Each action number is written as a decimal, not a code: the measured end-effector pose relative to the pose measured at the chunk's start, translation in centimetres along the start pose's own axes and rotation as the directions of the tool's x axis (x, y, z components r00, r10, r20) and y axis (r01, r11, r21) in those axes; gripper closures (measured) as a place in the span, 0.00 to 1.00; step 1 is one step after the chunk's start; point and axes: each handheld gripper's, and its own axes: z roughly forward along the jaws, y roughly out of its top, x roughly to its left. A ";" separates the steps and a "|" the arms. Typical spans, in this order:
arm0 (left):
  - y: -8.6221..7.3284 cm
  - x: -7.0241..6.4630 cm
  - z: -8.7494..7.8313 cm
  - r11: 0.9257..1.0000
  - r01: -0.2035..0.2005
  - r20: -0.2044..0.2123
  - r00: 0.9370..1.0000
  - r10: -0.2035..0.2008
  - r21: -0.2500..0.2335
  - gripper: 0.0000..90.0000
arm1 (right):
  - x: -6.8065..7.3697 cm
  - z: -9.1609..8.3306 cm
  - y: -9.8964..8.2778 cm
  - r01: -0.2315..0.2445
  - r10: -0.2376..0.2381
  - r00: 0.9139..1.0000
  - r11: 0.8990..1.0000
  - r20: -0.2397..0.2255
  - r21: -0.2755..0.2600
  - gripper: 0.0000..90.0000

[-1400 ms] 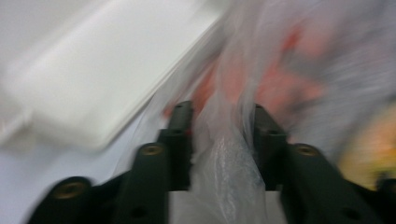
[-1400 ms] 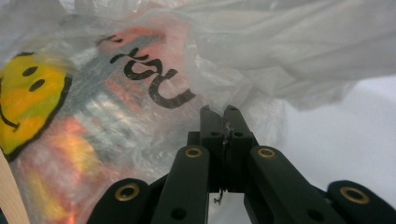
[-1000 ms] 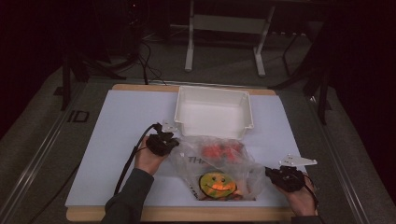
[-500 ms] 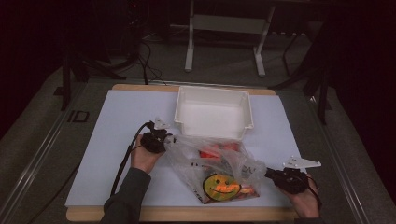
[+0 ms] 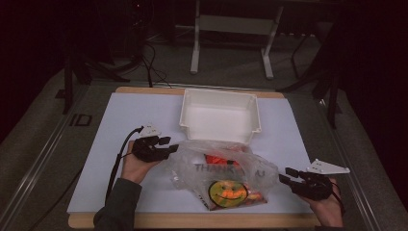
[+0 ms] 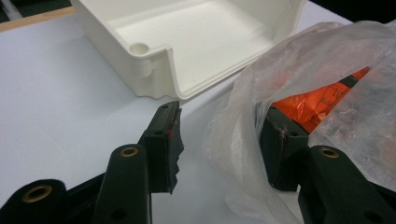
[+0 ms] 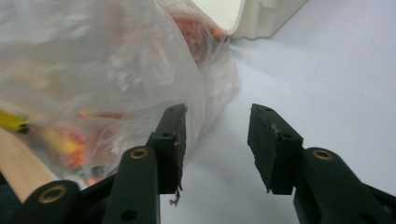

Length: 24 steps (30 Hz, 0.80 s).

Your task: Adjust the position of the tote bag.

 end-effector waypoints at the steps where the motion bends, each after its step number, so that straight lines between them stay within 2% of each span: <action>1: 0.0 0.0 0.0 1.000 -0.001 0.001 1.000 0.001 -0.001 0.59 | -0.1 -0.3 -0.1 -0.002 0.002 1.000 1.000 -0.009 -0.017 0.61; 8: 0.6 -0.7 -0.5 0.999 -0.018 0.014 1.000 0.018 -0.036 0.59 | -0.4 -1.8 0.6 0.014 -0.013 1.000 0.998 0.007 -0.060 0.59; 11: 0.9 -1.0 -0.8 0.998 -0.029 0.018 0.999 0.030 -0.047 0.58 | -0.1 -1.9 1.4 0.029 -0.029 1.000 0.997 -0.005 -0.074 0.59; 19: 1.4 -1.7 -1.3 0.997 -0.053 0.035 0.998 0.055 -0.061 0.58 | 1.3 -1.8 4.5 0.080 -0.090 0.993 0.989 -0.074 -0.125 0.53; 22: 1.7 -2.0 -1.5 0.996 -0.060 0.036 0.997 0.063 -0.071 0.57 | 1.8 -1.2 5.6 0.098 -0.111 0.988 0.987 -0.104 -0.124 0.50; 24: 1.9 -2.3 -1.8 0.994 -0.069 0.039 0.997 0.072 -0.080 0.57 | 2.3 -0.3 6.2 0.121 -0.134 0.982 0.988 -0.132 -0.100 0.47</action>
